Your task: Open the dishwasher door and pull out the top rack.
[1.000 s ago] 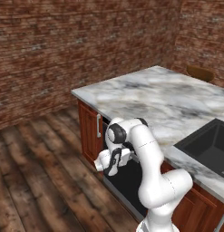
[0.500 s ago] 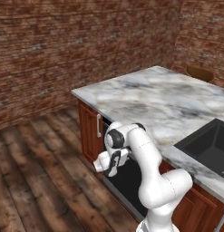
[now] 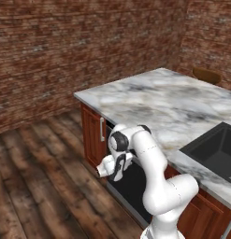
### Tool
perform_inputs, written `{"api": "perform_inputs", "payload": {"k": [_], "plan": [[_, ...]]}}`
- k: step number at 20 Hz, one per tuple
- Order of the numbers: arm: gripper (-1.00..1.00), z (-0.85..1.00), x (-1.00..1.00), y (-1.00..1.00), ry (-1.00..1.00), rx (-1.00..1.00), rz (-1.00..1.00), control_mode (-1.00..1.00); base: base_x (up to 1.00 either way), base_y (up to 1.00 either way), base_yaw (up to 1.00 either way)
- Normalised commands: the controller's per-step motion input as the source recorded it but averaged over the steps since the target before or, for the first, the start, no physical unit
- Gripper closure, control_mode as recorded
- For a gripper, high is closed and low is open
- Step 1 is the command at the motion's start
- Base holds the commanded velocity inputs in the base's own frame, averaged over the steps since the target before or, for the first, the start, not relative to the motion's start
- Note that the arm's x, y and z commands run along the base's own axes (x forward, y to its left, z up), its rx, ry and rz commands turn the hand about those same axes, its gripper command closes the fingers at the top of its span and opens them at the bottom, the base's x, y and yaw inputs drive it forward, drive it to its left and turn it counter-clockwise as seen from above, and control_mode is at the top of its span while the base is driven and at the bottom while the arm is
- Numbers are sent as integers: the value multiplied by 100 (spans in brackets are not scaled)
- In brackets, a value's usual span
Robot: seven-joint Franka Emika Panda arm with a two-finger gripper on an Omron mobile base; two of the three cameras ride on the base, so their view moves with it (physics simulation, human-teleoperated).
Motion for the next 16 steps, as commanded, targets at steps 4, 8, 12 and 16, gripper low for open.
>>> {"api": "perform_inputs", "payload": {"k": [4,8,12,16], "plan": [[-100,0,29,-22,0,5,7,-100,0,0,0],[-100,23,3,-26,0,8,4,-100,0,0,0],[-100,24,1,-18,0,3,0,-100,0,0,0],[-100,32,2,-19,0,1,0,-100,0,0,0]]}}
